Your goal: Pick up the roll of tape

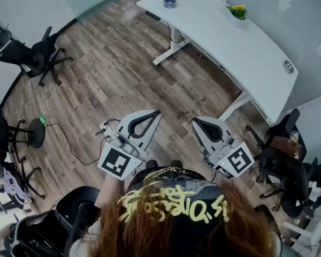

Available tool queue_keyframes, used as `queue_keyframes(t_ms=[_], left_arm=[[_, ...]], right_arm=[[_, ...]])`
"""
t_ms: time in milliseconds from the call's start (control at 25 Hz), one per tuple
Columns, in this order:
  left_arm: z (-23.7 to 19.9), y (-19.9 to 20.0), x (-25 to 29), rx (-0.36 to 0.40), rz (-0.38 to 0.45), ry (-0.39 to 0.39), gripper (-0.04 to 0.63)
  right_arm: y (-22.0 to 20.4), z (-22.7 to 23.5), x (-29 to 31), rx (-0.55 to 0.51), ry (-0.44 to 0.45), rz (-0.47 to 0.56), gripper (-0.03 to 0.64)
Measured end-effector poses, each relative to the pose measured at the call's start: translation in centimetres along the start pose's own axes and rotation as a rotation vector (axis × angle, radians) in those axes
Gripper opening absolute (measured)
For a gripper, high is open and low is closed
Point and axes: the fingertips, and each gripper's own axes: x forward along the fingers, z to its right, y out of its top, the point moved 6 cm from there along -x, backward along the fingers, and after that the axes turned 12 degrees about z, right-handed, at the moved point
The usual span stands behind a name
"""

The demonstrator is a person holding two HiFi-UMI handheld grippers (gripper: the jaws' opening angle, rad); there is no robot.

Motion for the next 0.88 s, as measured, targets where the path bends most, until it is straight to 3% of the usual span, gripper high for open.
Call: queue_keyframes(t_ms=[880], left_arm=[[0.3,0.6,-1.3,0.004,0.012,-0.011,-0.009]], right_arm=[[-0.2,-1.7,0.3,-0.028,-0.01,-0.017,0.003]])
